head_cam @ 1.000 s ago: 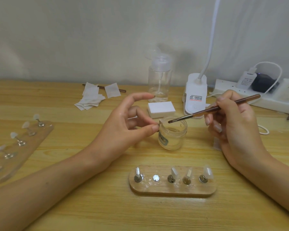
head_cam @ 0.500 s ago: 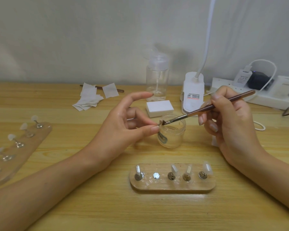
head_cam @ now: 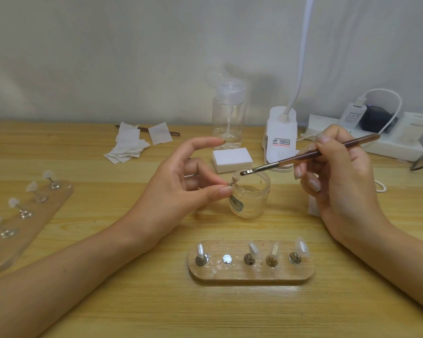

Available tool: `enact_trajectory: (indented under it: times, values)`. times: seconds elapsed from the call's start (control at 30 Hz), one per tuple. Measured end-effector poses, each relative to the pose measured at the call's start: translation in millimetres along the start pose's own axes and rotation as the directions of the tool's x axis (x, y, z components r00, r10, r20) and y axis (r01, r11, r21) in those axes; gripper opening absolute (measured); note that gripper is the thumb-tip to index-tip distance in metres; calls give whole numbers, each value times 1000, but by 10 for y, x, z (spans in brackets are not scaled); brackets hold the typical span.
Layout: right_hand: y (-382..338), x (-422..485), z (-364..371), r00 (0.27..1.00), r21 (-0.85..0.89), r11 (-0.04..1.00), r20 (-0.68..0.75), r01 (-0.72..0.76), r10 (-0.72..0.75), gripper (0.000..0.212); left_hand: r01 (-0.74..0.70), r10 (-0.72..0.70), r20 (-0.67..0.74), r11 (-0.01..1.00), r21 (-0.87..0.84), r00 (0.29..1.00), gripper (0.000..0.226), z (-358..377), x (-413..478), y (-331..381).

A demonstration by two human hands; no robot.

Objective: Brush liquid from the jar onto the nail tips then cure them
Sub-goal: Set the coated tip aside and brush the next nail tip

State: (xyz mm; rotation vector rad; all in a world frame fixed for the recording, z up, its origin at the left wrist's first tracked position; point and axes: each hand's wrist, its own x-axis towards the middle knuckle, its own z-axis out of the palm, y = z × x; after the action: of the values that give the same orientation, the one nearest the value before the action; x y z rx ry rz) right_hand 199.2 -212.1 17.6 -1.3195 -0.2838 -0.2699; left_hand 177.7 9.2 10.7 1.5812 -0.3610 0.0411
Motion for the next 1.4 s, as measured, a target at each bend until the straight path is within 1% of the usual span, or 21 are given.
enact_trajectory:
  times: [0.07,0.13,0.2,0.33,0.4,0.47,0.5,0.57,0.63,0.7,0.8,0.87,1.03,1.4]
  values:
    - [-4,-11,15,999,-1,1000,49,20,-20,31,-1,1,1,1000,-3,1000,67,-1,0,-1]
    - [4,-13,24,998,-41,999,59,14,-12,32,-3,3,1,1000,-2,1000,67,-1,-1,-3]
    - [4,-12,25,1000,-65,998,28,4,-2,34,-6,6,1,1000,3,1000,67,-3,0,-4]
    - [-1,-6,26,1000,-86,996,-14,-8,7,31,-10,10,4,1000,16,1000,66,-3,7,-12]
    - [-16,-14,19,999,-37,999,-43,19,-20,33,-14,13,9,1000,20,1000,66,-3,6,-14]
    - [-38,-37,17,996,6,997,-56,73,-72,29,-21,20,19,999,33,1000,65,-3,3,-11]
    - [-43,-49,22,994,-7,995,-48,99,-99,24,-26,25,24,999,42,999,65,-5,1,-8]
    - [-38,-67,42,992,-95,988,-28,122,-125,18,-42,40,27,998,55,999,64,-10,-2,-2]
    - [-29,-75,66,993,-201,973,-6,116,-119,18,-71,70,19,994,79,997,61,-15,-5,7]
    - [-22,-80,87,994,-270,956,33,113,-108,20,-107,107,6,988,115,994,58,-23,-10,13]
    - [-11,-88,98,992,-321,940,92,115,-90,20,-159,164,-8,966,202,986,53,-59,-16,1]
    - [-4,-92,97,991,-338,933,105,119,-88,20,-186,194,-12,952,243,981,53,-97,-15,-6]
    - [-6,-92,110,988,-352,928,130,123,-81,25,-195,206,-31,959,207,978,54,-165,9,-29]
    - [20,-93,92,986,-301,947,152,113,-69,23,-181,189,-26,968,176,982,60,-178,15,-74]
